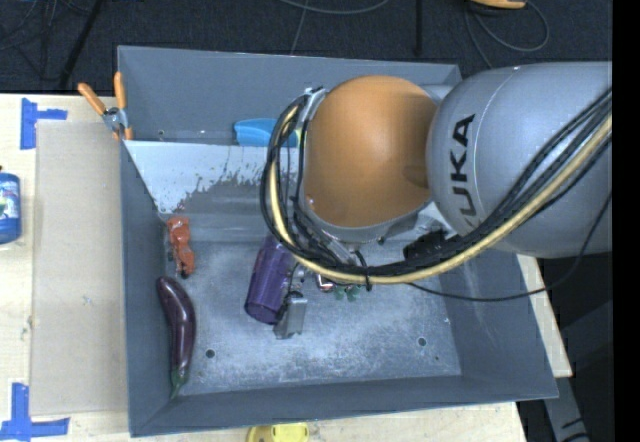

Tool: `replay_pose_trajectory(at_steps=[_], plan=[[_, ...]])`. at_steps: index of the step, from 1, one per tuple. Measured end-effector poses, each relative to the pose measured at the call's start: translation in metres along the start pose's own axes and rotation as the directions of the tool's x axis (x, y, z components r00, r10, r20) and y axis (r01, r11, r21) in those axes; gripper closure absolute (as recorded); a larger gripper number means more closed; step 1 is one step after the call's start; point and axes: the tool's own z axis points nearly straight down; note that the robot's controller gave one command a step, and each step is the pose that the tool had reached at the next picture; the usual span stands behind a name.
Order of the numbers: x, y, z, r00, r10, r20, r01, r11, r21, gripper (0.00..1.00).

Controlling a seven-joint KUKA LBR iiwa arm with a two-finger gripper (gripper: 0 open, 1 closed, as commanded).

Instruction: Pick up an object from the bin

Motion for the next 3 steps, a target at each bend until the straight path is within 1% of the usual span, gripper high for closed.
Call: replay_pose_trajectory(at_steps=[1,2,3], plan=[[-0.002,-0.001,-0.004,1.0,0.005,0.008,-0.005,1.0,-0.001,0.0],[-0.022,-0.01,0.042,0.993,-0.117,0.012,0.117,0.993,0.0,0.0],[-0.072,-0.04,0.075,0.956,-0.293,0.013,0.293,0.956,0.003,0.0]])
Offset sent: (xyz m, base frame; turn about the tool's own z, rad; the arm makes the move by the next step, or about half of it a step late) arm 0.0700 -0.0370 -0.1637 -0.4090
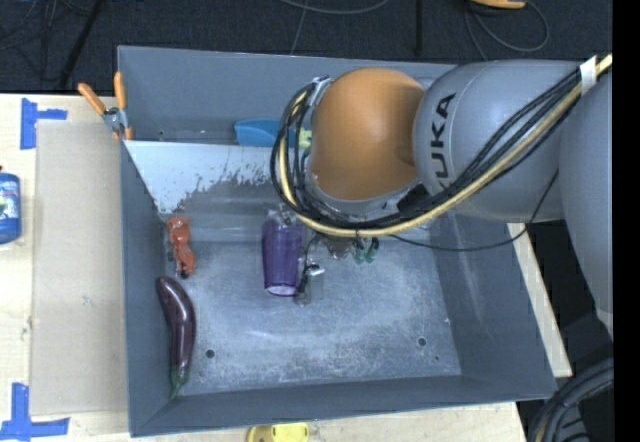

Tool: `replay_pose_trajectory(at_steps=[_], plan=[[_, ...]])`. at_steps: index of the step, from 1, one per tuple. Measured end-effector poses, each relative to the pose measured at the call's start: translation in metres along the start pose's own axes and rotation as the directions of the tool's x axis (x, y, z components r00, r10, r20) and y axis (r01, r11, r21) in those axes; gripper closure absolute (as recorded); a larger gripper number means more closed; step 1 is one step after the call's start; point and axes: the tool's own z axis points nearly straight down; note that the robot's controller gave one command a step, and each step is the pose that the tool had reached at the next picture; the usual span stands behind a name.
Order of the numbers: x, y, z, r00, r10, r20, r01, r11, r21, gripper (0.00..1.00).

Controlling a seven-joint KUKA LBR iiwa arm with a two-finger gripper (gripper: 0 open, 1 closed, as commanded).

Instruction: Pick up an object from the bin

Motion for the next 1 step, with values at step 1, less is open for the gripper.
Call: replay_pose_trajectory(at_steps=[1], plan=[[-0.0036,-0.0074,0.0088,1.0,0.012,-0.002,-0.012,1.0,-0.002,0.0]])
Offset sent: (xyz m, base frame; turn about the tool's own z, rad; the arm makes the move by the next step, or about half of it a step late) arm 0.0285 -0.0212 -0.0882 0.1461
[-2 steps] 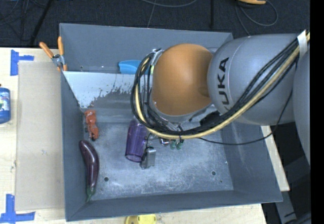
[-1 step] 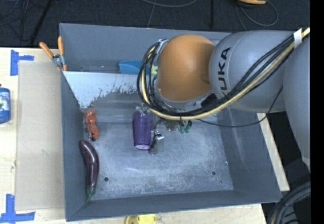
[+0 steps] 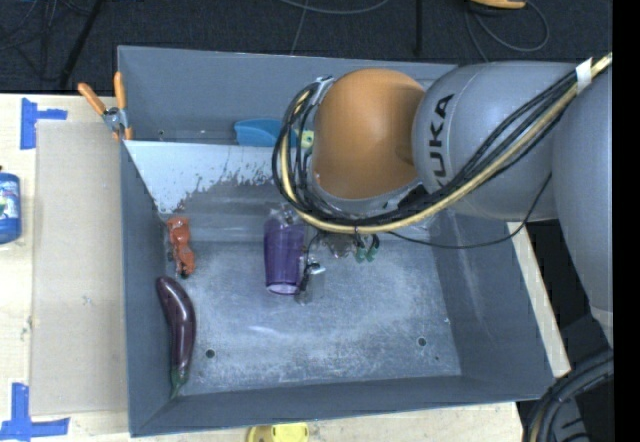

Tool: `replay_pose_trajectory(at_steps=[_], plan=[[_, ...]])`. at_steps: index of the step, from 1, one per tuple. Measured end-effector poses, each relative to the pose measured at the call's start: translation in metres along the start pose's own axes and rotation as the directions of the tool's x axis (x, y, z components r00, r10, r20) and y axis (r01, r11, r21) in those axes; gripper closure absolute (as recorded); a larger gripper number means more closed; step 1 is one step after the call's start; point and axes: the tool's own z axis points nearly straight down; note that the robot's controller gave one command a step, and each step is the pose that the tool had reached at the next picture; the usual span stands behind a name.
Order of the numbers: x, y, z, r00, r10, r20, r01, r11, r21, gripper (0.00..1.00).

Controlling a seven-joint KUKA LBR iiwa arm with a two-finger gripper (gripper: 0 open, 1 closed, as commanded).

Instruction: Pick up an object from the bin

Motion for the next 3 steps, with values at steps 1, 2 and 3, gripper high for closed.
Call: replay_pose_trajectory(at_steps=[1,2,3], plan=[[-0.017,-0.018,0.072,0.992,0.129,0.003,-0.129,0.992,0.0,0.0],[-0.018,-0.032,0.08,1.0,0.027,0.001,-0.027,1.0,0.0,1.0],[-0.018,-0.032,0.08,1.0,0.028,0.001,-0.028,1.0,0.0,1.0]])
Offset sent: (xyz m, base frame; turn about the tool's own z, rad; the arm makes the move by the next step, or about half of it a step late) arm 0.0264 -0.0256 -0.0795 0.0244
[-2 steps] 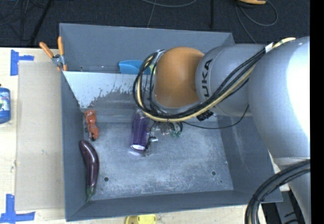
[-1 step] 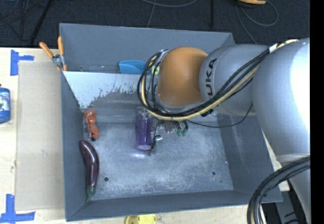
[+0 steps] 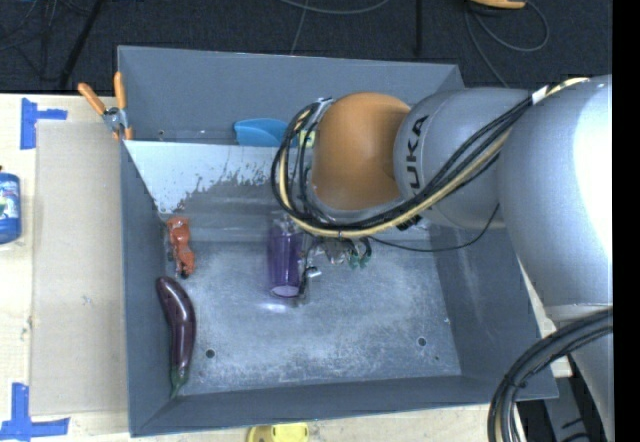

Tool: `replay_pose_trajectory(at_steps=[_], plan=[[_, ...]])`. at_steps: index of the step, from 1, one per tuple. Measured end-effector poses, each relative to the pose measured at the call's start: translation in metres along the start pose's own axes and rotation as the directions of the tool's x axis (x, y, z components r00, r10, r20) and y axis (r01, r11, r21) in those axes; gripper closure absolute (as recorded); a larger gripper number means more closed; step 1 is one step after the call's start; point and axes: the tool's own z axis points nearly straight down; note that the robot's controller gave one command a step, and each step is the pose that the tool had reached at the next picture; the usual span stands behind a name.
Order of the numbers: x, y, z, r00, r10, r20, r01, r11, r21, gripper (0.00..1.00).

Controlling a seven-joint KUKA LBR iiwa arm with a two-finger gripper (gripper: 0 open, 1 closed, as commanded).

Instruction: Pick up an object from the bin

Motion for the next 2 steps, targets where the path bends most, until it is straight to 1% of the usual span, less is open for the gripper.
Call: replay_pose_trajectory(at_steps=[2], plan=[[0.0011,0.0002,-0.0056,1.0,0.002,-0.004,-0.002,1.0,0.0,1.0]])
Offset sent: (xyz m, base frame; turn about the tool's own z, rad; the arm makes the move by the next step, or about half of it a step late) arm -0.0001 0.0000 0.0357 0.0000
